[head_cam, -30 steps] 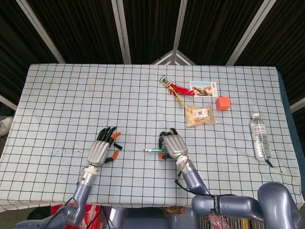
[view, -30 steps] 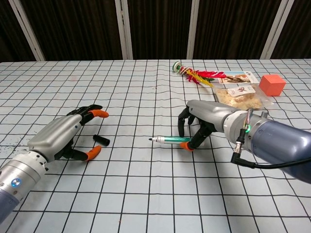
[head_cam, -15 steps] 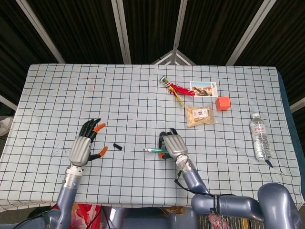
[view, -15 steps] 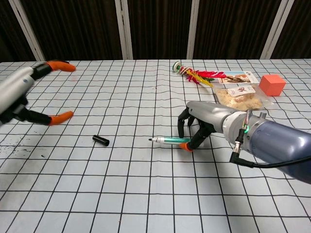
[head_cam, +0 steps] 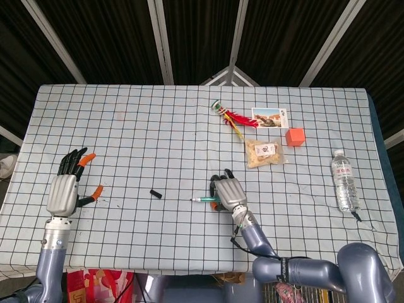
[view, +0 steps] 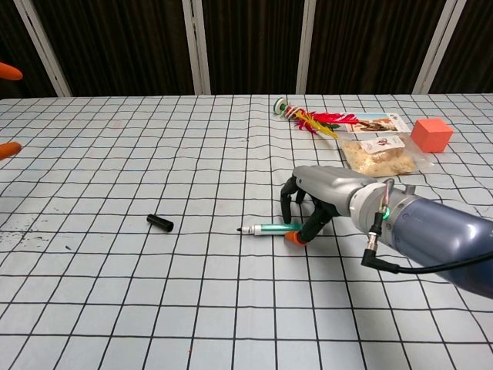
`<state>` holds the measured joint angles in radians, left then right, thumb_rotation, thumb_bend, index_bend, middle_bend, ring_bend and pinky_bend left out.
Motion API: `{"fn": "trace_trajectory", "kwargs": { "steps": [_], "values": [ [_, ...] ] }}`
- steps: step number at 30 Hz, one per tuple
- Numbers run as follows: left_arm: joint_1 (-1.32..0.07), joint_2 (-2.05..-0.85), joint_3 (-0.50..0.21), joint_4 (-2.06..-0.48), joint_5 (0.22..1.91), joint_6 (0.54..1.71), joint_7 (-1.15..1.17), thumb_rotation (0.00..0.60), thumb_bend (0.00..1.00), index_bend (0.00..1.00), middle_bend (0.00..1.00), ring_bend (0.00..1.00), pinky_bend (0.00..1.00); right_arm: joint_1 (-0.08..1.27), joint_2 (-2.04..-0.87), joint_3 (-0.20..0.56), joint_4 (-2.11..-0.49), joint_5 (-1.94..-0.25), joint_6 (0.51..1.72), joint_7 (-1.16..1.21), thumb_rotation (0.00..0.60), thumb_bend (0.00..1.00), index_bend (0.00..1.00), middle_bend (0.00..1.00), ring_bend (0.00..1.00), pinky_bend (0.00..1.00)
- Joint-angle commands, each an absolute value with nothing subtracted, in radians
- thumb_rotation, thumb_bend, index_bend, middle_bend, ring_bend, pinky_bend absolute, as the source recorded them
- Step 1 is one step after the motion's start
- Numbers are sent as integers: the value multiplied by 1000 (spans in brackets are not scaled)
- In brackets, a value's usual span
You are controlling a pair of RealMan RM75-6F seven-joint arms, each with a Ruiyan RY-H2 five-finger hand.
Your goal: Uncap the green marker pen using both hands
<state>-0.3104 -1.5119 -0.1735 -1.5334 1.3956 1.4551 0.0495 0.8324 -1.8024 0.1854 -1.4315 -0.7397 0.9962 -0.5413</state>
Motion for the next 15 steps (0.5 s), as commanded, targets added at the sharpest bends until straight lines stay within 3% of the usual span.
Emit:
{"fn": "trace_trajectory", "kwargs": {
  "steps": [1,7,15],
  "values": [
    [-308,-1513,-174,-1522,1400,1458,39,600,380,194,67,0,0,844,-1775,195,-1480,-698,1003,-589,600,541,460,207,136,42],
    [-302,-1508,-171,-1523,1418,1476,42,600,380,206,68,0,0,866,-1744,207,-1560,-609,1037,-684,600,495,315,170,122,29],
    [-288,-1485,-179,-1545,1429,1503,23,600,380,209,70,0,0,866,-1685,240,-1675,-584,1085,-695,600,472,292,165,119,29]
  ]
}}
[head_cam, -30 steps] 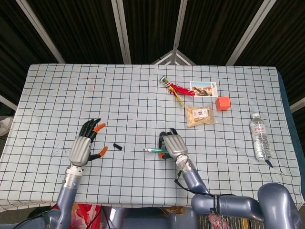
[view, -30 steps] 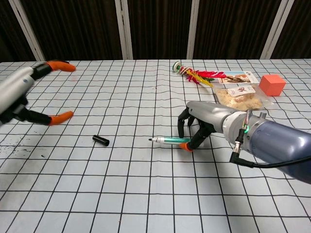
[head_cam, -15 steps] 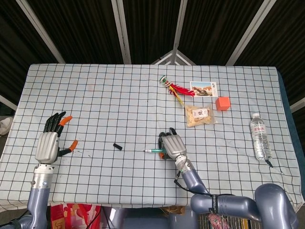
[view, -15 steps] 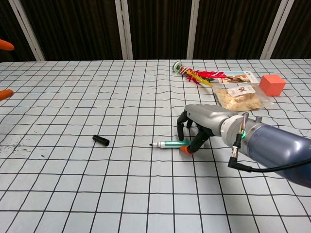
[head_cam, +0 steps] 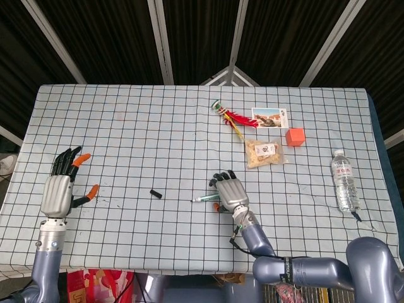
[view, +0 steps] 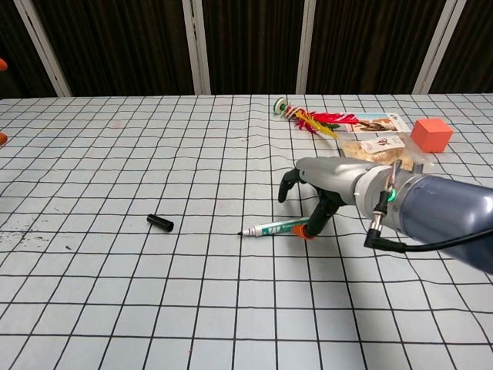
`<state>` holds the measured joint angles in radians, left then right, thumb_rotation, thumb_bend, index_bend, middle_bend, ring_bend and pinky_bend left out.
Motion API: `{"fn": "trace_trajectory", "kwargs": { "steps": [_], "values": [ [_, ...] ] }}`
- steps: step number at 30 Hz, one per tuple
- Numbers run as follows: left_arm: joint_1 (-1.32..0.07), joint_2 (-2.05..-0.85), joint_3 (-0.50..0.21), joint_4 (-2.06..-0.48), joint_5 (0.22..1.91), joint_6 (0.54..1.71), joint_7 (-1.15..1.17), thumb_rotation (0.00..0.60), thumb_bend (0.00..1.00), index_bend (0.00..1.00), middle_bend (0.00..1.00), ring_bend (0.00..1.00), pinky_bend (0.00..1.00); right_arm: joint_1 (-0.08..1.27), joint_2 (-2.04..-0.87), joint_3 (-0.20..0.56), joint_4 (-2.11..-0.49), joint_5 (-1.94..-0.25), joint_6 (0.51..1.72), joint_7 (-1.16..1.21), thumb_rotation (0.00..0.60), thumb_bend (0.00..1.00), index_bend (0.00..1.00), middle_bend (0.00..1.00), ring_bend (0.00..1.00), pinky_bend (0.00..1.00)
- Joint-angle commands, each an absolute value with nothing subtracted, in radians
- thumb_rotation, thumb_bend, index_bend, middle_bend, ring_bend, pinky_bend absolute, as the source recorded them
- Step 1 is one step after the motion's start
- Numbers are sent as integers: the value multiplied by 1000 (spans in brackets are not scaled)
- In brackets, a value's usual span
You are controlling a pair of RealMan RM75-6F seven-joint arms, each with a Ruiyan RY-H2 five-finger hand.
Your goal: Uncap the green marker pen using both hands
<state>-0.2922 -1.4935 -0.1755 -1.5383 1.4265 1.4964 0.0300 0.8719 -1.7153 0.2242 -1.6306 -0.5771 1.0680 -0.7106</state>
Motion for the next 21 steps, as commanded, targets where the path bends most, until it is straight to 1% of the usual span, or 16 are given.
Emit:
{"fn": "trace_trajectory", "kwargs": {
  "steps": [1,4,6,9,10,12,15,21],
  "values": [
    [-283,-1475,-181,-1548,1430,1511,23,600,380,210,71,0,0,858,-1661,242,-1707,-597,1096,-687,600,472,292,165,120,29],
    [-267,-1442,-181,-1555,1426,1526,30,600,381,209,77,0,0,825,-1600,235,-1780,-638,1133,-664,600,472,292,165,143,30],
    [-254,-1411,-173,-1563,1414,1521,39,600,386,207,78,0,0,791,-1562,213,-1816,-701,1182,-647,600,472,292,165,152,30],
    [-228,-1348,-146,-1583,1393,1502,86,600,396,206,80,0,0,708,-1490,128,-1846,-871,1283,-609,600,472,292,165,153,30],
    [-223,-1337,-140,-1587,1391,1498,96,600,397,205,80,0,0,689,-1479,109,-1841,-913,1309,-600,600,472,292,165,153,29],
    [-207,-1313,-120,-1589,1390,1498,126,600,398,205,84,0,0,627,-1444,47,-1800,-1025,1396,-582,600,472,292,165,153,29],
    [-187,-1294,-92,-1575,1404,1508,156,600,400,202,90,0,0,551,-1391,-17,-1745,-1099,1458,-532,600,472,290,165,154,29],
    [-157,-1276,-72,-1554,1415,1527,146,600,399,180,71,0,0,432,-1270,-62,-1646,-1150,1497,-337,600,472,270,165,154,30]
  ]
}}
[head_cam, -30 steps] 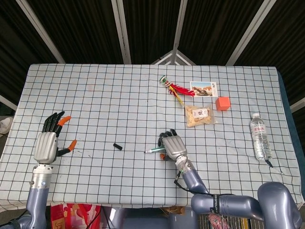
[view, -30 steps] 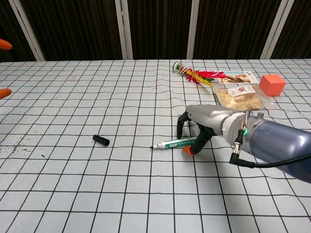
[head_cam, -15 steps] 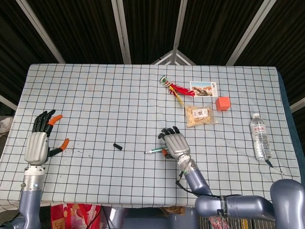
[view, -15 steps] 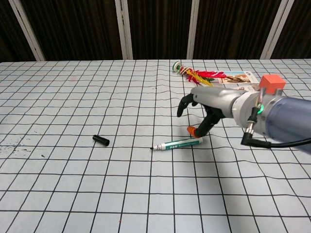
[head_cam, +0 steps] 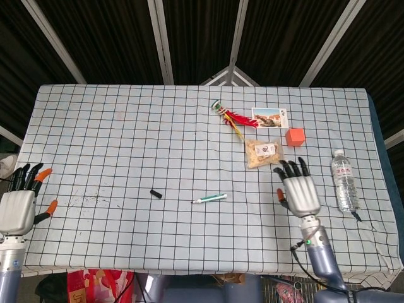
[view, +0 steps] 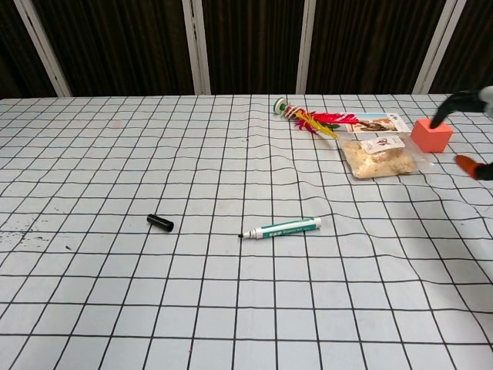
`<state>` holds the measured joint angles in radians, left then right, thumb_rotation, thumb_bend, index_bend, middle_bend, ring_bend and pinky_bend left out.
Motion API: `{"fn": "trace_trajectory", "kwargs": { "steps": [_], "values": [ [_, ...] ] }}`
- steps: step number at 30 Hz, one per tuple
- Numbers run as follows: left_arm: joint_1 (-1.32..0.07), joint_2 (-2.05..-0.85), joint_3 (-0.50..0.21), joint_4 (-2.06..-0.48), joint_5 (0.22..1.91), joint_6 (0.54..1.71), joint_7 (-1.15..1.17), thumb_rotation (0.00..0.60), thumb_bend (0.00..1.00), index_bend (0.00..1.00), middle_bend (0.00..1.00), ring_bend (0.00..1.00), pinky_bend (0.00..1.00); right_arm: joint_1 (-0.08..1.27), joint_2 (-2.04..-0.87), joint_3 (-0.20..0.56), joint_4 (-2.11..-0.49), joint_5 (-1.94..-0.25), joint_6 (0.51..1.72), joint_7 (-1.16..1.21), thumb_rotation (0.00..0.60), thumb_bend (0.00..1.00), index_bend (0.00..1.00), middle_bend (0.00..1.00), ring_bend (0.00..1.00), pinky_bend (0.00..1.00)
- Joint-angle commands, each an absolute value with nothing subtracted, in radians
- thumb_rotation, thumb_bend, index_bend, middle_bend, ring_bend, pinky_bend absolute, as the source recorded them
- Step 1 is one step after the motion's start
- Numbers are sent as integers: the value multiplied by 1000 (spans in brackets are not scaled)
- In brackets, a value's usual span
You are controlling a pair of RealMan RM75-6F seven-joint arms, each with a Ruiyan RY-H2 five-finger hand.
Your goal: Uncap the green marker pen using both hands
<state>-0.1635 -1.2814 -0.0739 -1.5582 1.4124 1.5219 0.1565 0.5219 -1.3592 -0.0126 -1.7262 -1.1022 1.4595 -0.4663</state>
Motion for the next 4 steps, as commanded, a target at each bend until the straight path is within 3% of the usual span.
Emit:
{"fn": "trace_trajectory", "kwargs": {
  "steps": [1,4],
  "values": [
    [-153,-1273,-72,-1555,1414,1528,138,600,400,173,66,0,0,414,-1252,-66,-1625,-1159,1503,-308,600,472,267,165,154,29],
    [-146,-1264,-73,-1558,1410,1530,127,600,400,159,61,0,0,375,-1217,-70,-1579,-1175,1517,-257,600,472,263,164,154,30]
  ]
}}
